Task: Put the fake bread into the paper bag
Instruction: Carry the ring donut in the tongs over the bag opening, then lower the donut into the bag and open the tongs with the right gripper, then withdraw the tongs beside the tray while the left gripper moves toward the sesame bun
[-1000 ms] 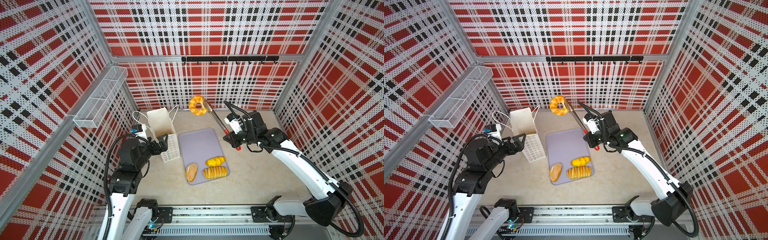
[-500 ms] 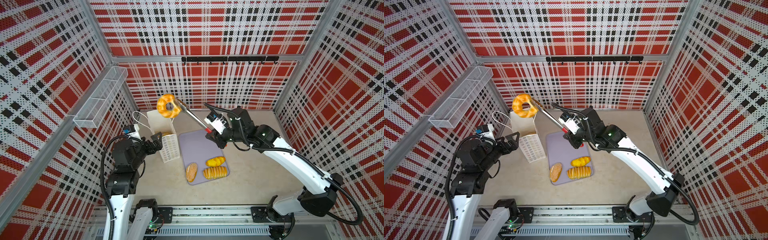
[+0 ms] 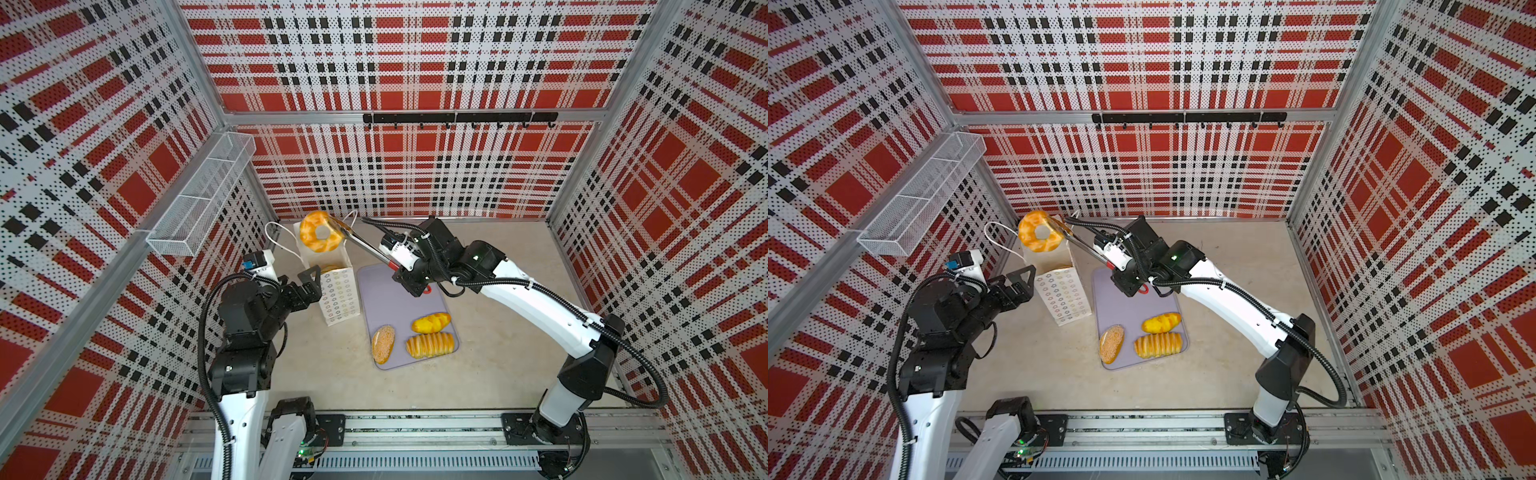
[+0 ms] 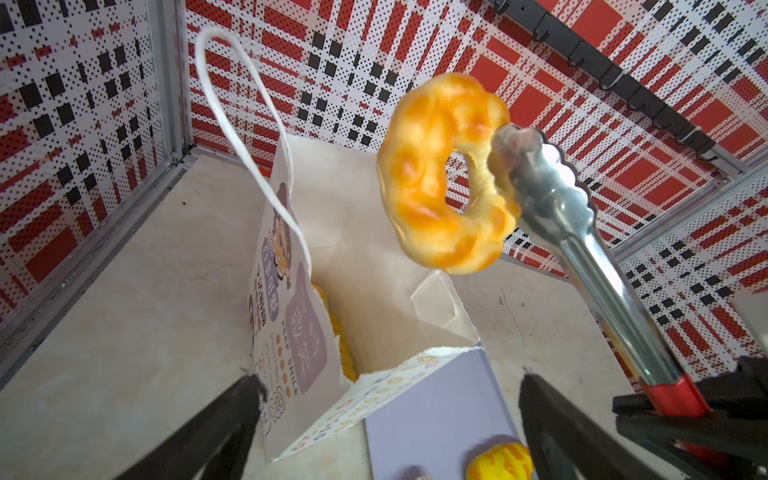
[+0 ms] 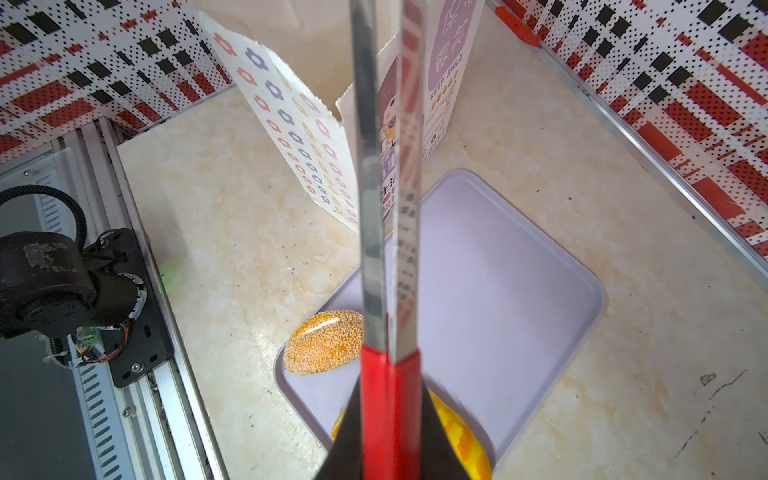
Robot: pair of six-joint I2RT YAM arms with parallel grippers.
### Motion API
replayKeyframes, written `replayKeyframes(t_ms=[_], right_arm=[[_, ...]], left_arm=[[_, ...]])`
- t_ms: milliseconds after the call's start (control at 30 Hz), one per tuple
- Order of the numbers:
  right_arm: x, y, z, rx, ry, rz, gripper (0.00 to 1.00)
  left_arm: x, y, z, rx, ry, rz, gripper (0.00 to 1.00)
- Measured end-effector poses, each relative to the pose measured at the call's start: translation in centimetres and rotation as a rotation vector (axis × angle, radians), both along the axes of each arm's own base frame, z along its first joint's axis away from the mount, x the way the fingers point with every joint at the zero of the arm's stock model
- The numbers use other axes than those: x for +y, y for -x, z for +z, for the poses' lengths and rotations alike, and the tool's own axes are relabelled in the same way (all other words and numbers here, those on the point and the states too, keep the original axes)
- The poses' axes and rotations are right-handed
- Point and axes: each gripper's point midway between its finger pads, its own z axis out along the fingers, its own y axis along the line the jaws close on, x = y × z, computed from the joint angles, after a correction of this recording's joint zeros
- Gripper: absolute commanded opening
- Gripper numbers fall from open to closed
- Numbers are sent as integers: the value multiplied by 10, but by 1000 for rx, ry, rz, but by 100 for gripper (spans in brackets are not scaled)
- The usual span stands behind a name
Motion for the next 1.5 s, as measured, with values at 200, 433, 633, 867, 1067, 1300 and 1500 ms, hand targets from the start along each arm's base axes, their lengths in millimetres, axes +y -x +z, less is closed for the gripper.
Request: replayKeyframes(t_ms=[200, 433, 633, 867, 1067, 1300, 1500], right_arm=[[5, 0, -19, -1, 73, -15, 14], [0, -2, -38, 4, 151, -40, 20], [-2, -2, -39, -1, 163, -44, 25], [0, 0, -39, 3, 160, -38, 25], [-1, 4, -41, 13, 144, -27, 25], [-13, 19, -32, 12, 102, -12, 24], [-32, 34, -10, -15, 31, -27, 23]], left_arm=[[-3, -1, -1, 5, 3, -16, 99], [-4, 0, -1, 5, 6, -27, 99], [-5, 0, -1, 5, 7, -31, 99], [-6, 0, -1, 5, 9, -38, 99], [-7, 0, -2, 7, 9, -44, 99], [-11, -2, -19, 46, 18, -71, 100], [-13, -2, -24, 53, 13, -85, 100]])
